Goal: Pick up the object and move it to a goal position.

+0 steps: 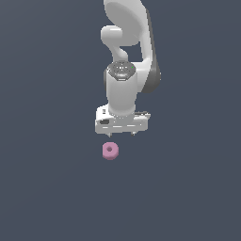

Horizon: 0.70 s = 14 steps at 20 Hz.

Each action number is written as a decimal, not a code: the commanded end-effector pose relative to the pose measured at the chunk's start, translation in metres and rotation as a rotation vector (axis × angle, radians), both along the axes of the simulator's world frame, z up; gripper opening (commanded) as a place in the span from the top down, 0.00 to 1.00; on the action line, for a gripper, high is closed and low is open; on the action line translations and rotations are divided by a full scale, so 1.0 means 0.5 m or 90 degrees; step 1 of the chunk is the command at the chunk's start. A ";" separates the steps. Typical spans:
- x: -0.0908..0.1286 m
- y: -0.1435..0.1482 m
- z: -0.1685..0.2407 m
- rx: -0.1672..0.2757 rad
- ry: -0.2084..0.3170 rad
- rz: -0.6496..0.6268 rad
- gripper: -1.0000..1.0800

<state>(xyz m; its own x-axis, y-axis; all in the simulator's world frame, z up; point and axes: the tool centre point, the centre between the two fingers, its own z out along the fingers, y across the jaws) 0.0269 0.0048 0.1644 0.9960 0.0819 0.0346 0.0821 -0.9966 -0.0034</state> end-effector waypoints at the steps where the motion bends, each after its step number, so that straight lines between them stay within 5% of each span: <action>1: 0.011 -0.024 -0.034 -0.001 0.005 0.002 0.04; 14: 0.038 -0.103 -0.145 -0.004 0.021 0.009 0.04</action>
<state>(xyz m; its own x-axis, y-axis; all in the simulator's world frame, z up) 0.0448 -0.0448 0.0945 0.9956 0.0941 0.0007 0.0941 -0.9956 -0.0001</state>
